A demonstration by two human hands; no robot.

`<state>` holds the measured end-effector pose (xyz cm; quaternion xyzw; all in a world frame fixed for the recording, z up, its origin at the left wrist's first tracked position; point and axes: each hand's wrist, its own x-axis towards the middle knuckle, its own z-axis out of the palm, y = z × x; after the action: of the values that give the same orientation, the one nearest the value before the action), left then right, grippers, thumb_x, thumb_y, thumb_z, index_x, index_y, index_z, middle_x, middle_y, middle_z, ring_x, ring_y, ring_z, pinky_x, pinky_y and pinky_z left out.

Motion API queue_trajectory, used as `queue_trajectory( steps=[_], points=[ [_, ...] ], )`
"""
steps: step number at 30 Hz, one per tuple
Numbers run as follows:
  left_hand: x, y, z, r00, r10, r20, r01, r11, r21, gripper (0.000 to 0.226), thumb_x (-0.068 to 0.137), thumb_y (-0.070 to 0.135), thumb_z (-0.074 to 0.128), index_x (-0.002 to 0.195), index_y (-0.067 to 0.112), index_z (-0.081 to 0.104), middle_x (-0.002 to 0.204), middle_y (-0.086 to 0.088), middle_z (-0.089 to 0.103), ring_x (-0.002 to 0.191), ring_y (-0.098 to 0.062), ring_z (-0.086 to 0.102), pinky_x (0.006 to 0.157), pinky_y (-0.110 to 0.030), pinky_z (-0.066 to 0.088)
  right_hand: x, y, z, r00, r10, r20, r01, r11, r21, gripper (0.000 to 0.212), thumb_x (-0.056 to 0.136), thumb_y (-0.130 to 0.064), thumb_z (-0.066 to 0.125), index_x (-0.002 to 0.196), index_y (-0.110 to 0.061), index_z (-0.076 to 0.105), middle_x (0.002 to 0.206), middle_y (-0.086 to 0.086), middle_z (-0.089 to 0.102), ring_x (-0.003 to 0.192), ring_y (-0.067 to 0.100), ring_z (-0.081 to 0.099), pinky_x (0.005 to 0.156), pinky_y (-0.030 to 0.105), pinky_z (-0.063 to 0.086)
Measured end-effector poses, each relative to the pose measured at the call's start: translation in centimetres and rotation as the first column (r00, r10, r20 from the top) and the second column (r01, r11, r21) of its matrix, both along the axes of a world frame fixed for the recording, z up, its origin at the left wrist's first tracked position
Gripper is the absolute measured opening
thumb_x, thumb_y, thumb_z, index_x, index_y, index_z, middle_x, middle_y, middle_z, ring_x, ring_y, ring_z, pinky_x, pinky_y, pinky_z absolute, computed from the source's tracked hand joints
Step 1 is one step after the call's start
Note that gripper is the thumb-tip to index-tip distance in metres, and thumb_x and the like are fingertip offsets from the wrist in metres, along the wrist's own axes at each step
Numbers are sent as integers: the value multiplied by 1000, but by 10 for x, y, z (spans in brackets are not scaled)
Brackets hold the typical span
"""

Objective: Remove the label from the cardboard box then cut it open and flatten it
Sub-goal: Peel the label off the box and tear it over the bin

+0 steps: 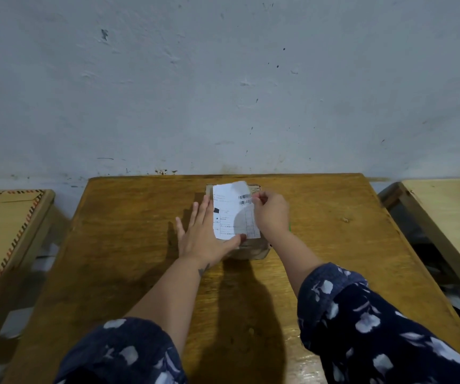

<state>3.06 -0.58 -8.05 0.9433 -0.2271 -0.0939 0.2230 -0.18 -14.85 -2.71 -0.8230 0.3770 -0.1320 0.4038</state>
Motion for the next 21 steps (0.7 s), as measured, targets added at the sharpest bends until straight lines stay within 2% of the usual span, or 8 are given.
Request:
queue_trajectory(
  steps=[2, 7, 11, 13, 15, 18, 20, 21],
  points=[
    [0, -1, 2, 1000, 6, -11, -6, 1000, 3, 116, 64, 87, 47, 152, 31, -3, 160, 9, -11, 146, -15, -12, 114, -58, -10, -3, -2, 4, 998, -50, 32, 48, 997, 68, 9, 91, -17, 58, 90, -15, 66, 93, 3, 70, 85, 21, 64, 78, 42, 55],
    [-1, -1, 2, 1000, 7, -6, -7, 1000, 13, 118, 61, 91, 42, 152, 29, -1, 161, 8, -10, 146, -15, -13, 114, -59, -9, -19, -3, 13, 982, -149, 118, 121, 969, 216, 8, 92, -16, 56, 90, -14, 64, 91, 0, 64, 82, 15, 59, 64, 27, 50],
    [-2, 3, 5, 1000, -19, -24, 20, 999, 31, 123, 59, 94, 37, 153, 26, -4, 159, 9, -16, 145, -13, -16, 114, -56, -11, -28, -8, 22, 963, -213, 163, 168, 953, 251, 13, 92, -20, 57, 101, -15, 65, 95, -1, 64, 90, 17, 60, 58, 24, 45],
    [0, 4, 7, 999, -38, -30, 39, 998, 54, 124, 58, 95, 32, 153, 24, -4, 159, 7, -17, 145, -13, -17, 115, -56, -11, -32, -12, 26, 969, -192, 154, 148, 954, 260, 20, 91, -20, 59, 110, -18, 58, 93, -1, 61, 89, 18, 62, 57, 24, 44],
    [-1, 4, 12, 998, -50, -26, 51, 998, 46, 124, 58, 95, 29, 153, 22, -2, 159, 5, -15, 145, -13, -18, 115, -55, -12, -35, -14, 29, 960, -209, 184, 143, 937, 319, 24, 89, -17, 62, 110, -21, 51, 92, 2, 62, 87, 21, 65, 59, 25, 46],
    [-7, 4, 25, 996, -16, -85, -3, 977, -215, 110, 65, 85, 50, 151, 31, 7, 161, 6, 6, 148, -15, -2, 116, -52, -6, -42, -13, 34, 956, -199, 215, 136, 952, 275, 11, 89, -17, 62, 89, -23, 52, 94, 5, 66, 86, 23, 67, 60, 28, 48],
    [-10, 5, 36, 980, -10, -200, -85, 883, -462, 87, 69, 72, 61, 141, 50, 17, 152, 8, 35, 141, -22, 29, 113, -58, 22, -46, -14, 39, 963, -148, 226, 96, 969, 226, 13, 88, -19, 62, 80, -25, 54, 94, 5, 67, 86, 21, 65, 63, 34, 52],
    [-11, 5, 43, 974, -26, -226, -105, 830, -548, 74, 71, 67, 62, 132, 57, 22, 141, 11, 47, 132, -21, 42, 104, -56, 37, -49, -15, 43, 961, -131, 243, 76, 972, 222, 12, 88, -19, 62, 79, -25, 56, 93, 5, 68, 87, 21, 65, 68, 39, 54]
  ],
)
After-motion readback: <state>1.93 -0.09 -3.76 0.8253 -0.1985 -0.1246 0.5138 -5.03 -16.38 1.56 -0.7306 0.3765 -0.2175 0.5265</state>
